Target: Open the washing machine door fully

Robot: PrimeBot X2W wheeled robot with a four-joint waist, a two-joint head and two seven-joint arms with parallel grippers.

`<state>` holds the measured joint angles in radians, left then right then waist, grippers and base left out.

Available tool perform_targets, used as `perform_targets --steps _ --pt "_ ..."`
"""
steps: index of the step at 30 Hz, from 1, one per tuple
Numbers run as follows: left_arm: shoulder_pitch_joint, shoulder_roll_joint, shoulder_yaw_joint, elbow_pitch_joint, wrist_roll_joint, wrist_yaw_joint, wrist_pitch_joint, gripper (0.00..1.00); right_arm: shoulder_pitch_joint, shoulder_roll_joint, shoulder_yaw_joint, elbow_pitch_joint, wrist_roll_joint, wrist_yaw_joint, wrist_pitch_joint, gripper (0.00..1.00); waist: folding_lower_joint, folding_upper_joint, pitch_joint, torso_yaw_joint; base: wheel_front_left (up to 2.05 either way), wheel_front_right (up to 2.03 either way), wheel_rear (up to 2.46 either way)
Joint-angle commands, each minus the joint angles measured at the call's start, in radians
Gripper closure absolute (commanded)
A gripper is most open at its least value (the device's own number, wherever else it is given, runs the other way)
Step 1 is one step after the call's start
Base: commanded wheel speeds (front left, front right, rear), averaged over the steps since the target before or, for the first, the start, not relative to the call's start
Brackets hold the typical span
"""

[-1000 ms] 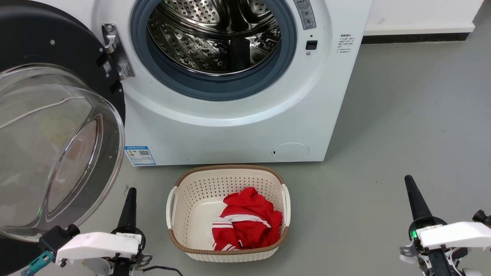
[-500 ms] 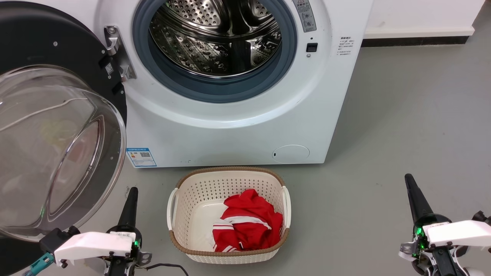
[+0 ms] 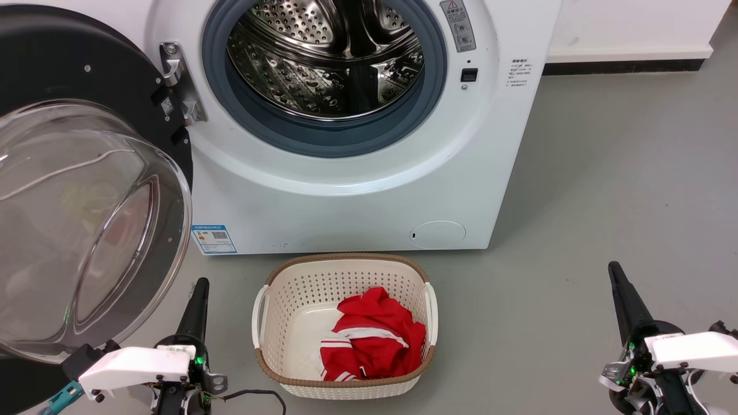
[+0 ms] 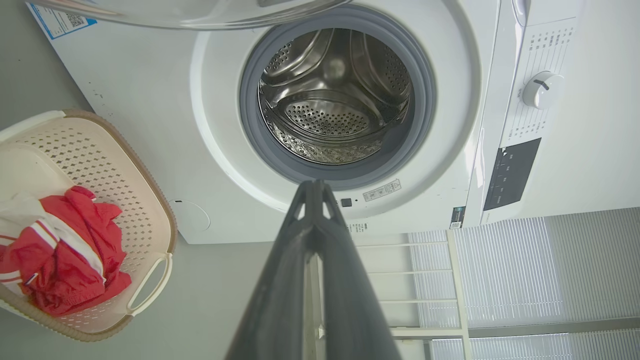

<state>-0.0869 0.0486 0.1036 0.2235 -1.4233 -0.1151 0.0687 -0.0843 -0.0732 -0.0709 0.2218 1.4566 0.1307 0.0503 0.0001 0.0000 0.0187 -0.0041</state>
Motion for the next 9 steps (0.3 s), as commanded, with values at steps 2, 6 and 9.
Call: perform_targets --steps 2,6,9 --pt "-0.017 0.002 0.004 0.003 -0.031 -0.008 0.009 1.00 -0.021 -0.002 -0.003 0.002 0.031 0.000 0.007 1.00 -0.0001 0.0000 -0.002 0.000 0.00 0.00 0.00" --pt "-0.020 0.002 0.006 0.007 -0.063 -0.009 0.017 1.00 -0.022 -0.001 -0.006 0.006 0.061 0.000 0.014 1.00 -0.0001 0.0000 -0.004 0.001 0.00 0.00 0.00" --pt "-0.021 0.002 0.007 0.009 -0.079 -0.011 0.020 1.00 -0.024 0.000 -0.007 0.008 0.075 0.000 0.018 1.00 -0.0001 0.0000 -0.005 0.001 0.00 0.00 0.00"
